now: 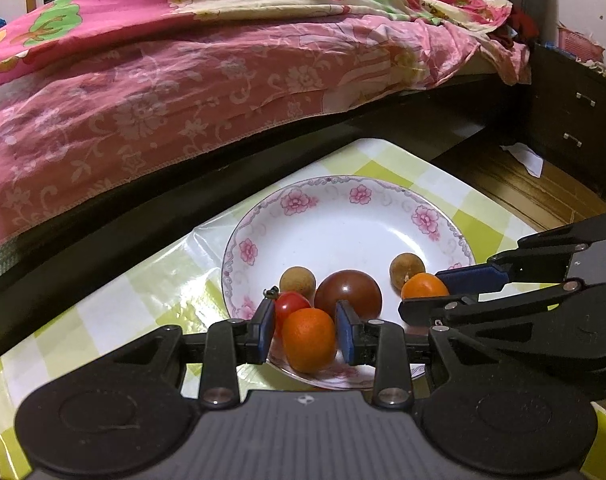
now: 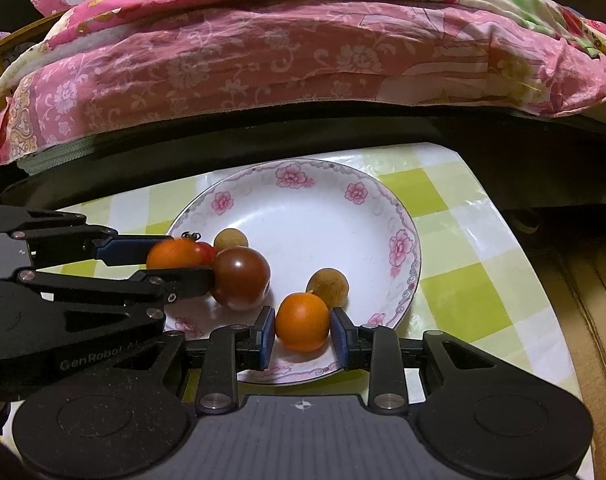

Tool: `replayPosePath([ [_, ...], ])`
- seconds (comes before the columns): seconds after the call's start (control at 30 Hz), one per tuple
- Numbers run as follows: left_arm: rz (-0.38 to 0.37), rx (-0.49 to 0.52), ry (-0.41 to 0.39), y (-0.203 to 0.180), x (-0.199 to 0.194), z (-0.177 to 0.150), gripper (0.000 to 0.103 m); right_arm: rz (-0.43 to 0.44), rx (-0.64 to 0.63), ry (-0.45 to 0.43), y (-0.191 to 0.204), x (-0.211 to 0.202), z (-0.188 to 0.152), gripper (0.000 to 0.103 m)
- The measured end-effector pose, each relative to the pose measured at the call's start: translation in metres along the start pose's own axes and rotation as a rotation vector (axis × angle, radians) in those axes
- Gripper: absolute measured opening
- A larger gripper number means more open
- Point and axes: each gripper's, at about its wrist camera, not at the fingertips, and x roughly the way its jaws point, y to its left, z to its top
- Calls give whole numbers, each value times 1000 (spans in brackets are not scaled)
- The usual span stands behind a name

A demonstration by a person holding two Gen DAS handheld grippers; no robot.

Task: Organize fruits
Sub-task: 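Carry both held oranges over the white plate, then open both tools to drop the oranges into the plate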

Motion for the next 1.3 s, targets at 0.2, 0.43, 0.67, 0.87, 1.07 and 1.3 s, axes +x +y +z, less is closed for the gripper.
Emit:
replayPosePath([
  [0.2, 4, 3, -1, -1, 0, 0, 41, -4, -4, -1, 0, 0, 0, 27],
  [0.43, 13, 10, 0, -2, -1, 1, 42, -8, -4, -10, 0, -2, -1, 27],
  [0.67, 25, 6, -12, -1, -4, 3, 43, -9, 1, -32, -1, -6, 2, 28],
  [0.87, 27, 4, -21, 0, -7, 4, 43, -9, 0, -34, 0, -7, 1, 28],
  [1.07, 28, 0, -32, 0, -10, 5, 44, -13, 6, -37, -1, -8, 1, 28],
  [1.3, 33, -2, -43, 1, -14, 6, 44, -20, 9, -46, -2, -11, 3, 28],
])
